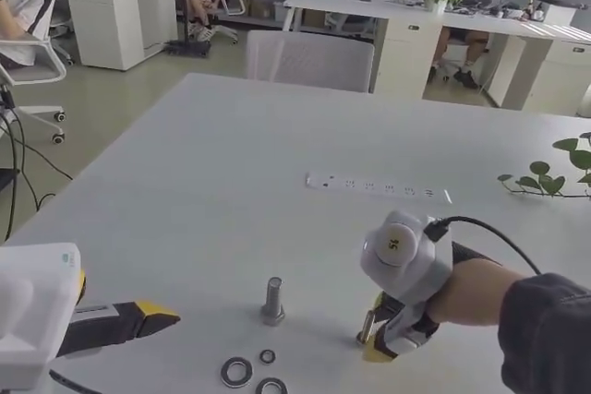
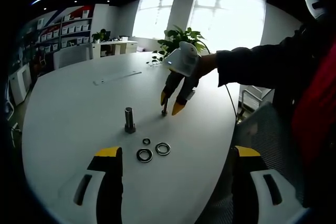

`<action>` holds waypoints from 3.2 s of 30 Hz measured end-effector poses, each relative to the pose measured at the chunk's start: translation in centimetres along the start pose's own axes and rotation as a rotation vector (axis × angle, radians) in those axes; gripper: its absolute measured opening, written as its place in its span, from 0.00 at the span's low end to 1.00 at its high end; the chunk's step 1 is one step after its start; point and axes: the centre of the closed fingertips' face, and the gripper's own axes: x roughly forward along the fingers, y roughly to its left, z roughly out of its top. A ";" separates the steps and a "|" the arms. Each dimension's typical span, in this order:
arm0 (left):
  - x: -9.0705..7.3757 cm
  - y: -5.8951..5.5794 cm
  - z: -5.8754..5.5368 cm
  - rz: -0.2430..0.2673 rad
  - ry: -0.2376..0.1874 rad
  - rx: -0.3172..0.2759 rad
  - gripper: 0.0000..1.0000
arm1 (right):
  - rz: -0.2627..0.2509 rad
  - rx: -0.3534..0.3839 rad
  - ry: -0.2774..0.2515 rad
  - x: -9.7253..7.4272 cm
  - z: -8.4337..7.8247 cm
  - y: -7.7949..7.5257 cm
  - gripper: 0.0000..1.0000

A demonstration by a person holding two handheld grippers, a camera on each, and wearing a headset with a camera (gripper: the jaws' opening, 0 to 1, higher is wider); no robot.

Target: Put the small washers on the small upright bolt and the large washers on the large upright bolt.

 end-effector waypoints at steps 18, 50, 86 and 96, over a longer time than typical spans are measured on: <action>0.1 -0.2 0.3 -0.002 -0.008 0.009 0.86 | -0.012 0.018 0.007 -0.9 -1.5 0.4 0.34; -0.6 -0.9 0.8 -0.002 -0.034 0.028 0.86 | 0.029 -0.013 -0.020 -2.2 -1.2 7.1 0.34; -1.0 -0.6 0.2 0.016 -0.040 0.007 0.86 | 0.054 -0.150 -0.101 0.8 9.8 6.2 0.28; -1.2 -0.3 0.1 0.019 -0.036 0.003 0.86 | 0.051 -0.148 -0.102 2.7 10.7 6.3 0.25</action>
